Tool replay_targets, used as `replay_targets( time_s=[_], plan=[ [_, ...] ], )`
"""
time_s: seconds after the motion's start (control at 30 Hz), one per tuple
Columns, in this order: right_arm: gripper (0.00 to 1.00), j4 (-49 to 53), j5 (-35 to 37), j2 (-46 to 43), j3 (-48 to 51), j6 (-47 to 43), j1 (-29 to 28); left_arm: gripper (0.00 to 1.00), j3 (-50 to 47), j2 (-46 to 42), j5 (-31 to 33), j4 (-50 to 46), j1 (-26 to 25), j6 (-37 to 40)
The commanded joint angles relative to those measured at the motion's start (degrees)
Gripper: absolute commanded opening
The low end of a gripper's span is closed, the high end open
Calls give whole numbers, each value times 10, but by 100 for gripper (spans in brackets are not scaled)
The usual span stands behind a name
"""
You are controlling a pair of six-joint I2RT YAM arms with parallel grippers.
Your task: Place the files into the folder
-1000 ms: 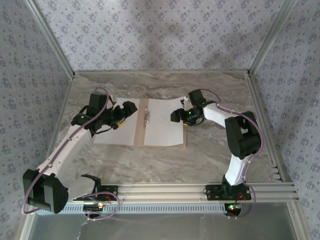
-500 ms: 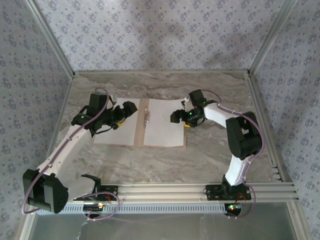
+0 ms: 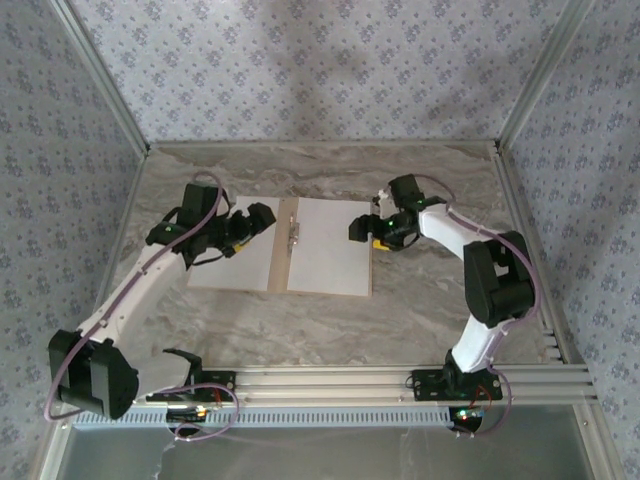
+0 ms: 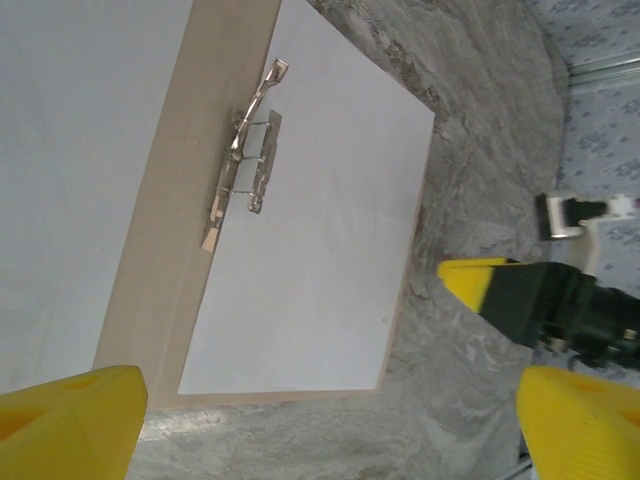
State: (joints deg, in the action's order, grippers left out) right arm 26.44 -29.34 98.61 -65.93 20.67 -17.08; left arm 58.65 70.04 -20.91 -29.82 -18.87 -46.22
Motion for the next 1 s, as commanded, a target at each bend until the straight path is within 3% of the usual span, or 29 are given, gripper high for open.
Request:
replay_targets(
  time_s=[0.0, 0.17, 0.43, 0.8, 0.97],
  plan=[
    [85, 24, 14, -59, -2, -13, 15, 95, 38, 23, 31, -1, -6, 61],
    [85, -17, 1, -140, 37, 3, 28, 95, 58, 89, 56, 61, -10, 138],
    [84, -97, -74, -234, 118, 45, 34, 94, 186, 246, 27, 50, -11, 267],
    [83, -168, -152, -310, 210, 94, 34, 88, 344, 448, -102, 16, 7, 302],
    [85, -210, -180, -315, 235, 116, 28, 88, 403, 516, -117, -18, -2, 299]
  ],
)
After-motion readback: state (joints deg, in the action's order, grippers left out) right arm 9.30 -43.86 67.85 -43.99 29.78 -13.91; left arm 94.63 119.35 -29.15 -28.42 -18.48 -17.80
